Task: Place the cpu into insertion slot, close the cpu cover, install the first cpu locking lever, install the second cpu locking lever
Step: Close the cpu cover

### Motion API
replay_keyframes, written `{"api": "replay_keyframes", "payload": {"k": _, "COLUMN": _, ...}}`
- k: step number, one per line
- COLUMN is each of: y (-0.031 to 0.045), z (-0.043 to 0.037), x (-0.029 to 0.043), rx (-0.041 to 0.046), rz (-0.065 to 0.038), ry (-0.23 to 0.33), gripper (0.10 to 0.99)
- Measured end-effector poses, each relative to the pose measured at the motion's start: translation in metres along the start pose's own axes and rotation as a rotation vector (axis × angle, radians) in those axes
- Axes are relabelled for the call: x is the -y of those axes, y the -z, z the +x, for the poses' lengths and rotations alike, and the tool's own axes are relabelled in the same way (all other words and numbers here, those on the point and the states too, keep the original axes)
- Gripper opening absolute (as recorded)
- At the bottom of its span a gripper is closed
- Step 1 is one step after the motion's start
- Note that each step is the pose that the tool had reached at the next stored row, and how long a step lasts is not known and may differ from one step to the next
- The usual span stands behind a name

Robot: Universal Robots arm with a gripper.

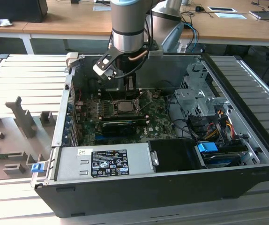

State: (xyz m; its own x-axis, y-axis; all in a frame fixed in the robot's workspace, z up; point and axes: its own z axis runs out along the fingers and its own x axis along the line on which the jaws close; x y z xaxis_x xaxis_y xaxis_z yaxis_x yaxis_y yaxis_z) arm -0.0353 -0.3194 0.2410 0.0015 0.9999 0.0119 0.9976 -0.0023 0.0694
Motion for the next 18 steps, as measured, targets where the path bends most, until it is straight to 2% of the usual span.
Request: {"api": "replay_keyframes", "payload": {"k": 18, "y": 0.0075, "z": 0.0003, "x": -0.0005, "rx": 0.0025, "rz": 0.000, "ry": 0.000, "gripper": 0.106}}
